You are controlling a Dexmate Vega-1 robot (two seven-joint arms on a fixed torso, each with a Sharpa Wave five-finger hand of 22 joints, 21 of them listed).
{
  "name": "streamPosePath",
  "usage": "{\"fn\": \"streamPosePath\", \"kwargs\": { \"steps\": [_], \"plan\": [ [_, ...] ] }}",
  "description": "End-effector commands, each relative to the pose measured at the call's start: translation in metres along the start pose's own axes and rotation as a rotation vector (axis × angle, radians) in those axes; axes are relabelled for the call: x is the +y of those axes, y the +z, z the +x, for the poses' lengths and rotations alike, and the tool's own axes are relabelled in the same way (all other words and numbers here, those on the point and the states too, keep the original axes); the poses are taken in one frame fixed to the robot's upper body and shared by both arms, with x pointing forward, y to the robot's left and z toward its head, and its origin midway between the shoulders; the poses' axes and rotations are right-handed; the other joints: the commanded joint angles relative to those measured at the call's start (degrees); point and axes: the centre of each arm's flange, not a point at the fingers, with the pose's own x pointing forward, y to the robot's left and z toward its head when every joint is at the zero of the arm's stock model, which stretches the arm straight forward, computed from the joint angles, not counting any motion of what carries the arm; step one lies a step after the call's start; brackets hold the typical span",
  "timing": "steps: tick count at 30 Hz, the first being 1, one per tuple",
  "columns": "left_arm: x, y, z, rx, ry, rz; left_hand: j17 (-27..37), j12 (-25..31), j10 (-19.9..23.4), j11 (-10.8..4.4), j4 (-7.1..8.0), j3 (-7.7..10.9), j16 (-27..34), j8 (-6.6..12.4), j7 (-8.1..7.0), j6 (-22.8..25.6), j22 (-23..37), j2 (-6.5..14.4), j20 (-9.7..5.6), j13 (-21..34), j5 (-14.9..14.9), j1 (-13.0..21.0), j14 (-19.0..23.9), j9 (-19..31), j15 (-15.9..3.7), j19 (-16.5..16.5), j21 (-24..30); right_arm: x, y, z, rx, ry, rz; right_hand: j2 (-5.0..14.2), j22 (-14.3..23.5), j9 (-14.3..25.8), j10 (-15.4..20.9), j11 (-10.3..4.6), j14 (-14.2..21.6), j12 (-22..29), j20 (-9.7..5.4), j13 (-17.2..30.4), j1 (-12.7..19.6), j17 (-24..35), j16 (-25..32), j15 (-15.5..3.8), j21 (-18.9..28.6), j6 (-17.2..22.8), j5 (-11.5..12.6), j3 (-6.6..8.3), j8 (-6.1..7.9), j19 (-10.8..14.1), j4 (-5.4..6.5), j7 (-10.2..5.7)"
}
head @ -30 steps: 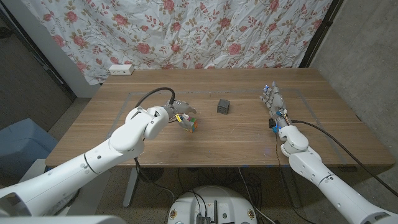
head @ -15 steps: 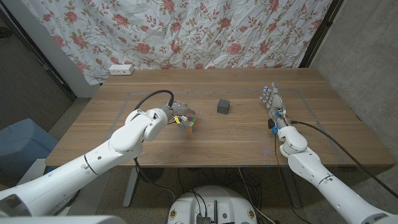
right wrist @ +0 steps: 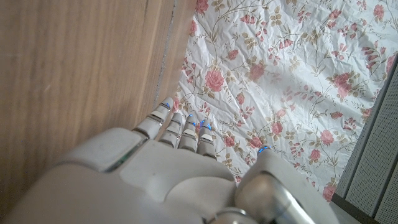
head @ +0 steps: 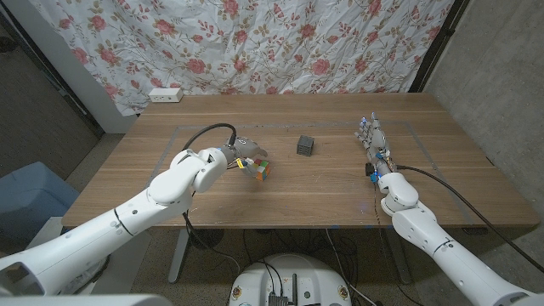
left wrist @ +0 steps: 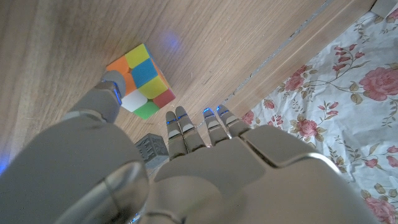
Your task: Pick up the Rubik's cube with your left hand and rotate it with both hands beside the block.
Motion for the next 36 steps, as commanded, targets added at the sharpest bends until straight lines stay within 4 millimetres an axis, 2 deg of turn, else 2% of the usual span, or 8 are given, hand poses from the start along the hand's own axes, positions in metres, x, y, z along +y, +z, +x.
{"fn": "streamPosePath", "kwargs": {
  "steps": [1, 13, 33, 36],
  "plan": [
    [-0.0014, -0.0040, 0.0044, -0.013, 0.039, 0.005, 0.2, 0.5, 1.4, 0.07, 0.01, -0.32, 0.5, 0.54, 0.07, 0.9, 0.2, 0.0, -0.07, 0.2, 0.2, 1.4, 1.0, 0.3, -4.52, 1.0, 0.4, 0.0018, -0.0009, -0.0017, 0.000, -0.013, 0.001, -0.20, 0.1, 0.1, 0.5, 0.07, 0.1, 0.6, 0.29, 0.0, -0.3, 0.0, 0.3, 0.19, 0.3, 0.2, 0.4, 0.41, 0.36, 0.1, -0.16, 0.24],
    [-0.0024, -0.0049, 0.0037, -0.025, 0.061, 0.013, 0.3, 1.1, 5.7, -0.01, 0.13, -1.71, 0.8, 1.96, 0.18, 6.0, 0.2, -0.2, -0.15, 0.5, 0.1, 4.8, 5.1, 0.6, -5.72, 3.2, 0.3, 0.0032, -0.0024, -0.0024, 0.002, -0.018, 0.005, -0.14, 0.1, 0.1, 0.7, 0.00, 0.1, 0.6, 0.32, 0.0, -0.4, -0.2, 0.4, 0.24, 0.3, 0.4, 0.4, 0.60, 0.41, 0.1, -0.22, 0.26],
    [-0.0023, -0.0025, 0.0035, -0.046, 0.089, 0.042, 0.4, 1.6, 8.9, -0.11, 0.20, -3.05, 1.0, 2.89, 0.81, 8.5, 0.2, -0.1, -0.20, 1.1, 0.1, 7.1, 8.1, 1.0, -6.52, 4.8, 0.4, 0.0055, -0.0060, -0.0039, 0.006, -0.024, 0.006, -0.18, 0.1, 0.1, 0.7, 0.04, 0.1, 0.6, 0.43, 0.0, -0.7, -0.6, 0.4, 0.18, 0.4, 0.4, 0.4, 0.86, 0.39, 0.2, -0.36, 0.28],
    [-0.0025, -0.0018, 0.0034, -0.049, 0.096, 0.042, 0.5, 2.0, 10.1, -0.12, 0.27, -3.53, 1.1, 3.49, 1.11, 9.8, 0.3, -0.1, -0.26, 1.5, 0.1, 7.7, 9.0, 1.1, -6.77, 4.9, 0.3, 0.0057, -0.0067, -0.0046, 0.007, -0.025, 0.007, -0.17, 0.1, 0.2, 0.7, -0.01, 0.1, 0.6, 0.44, 0.0, -0.7, -0.6, 0.4, 0.18, 0.4, 0.4, 0.3, 0.91, 0.37, 0.3, -0.37, 0.29]
  ]
}}
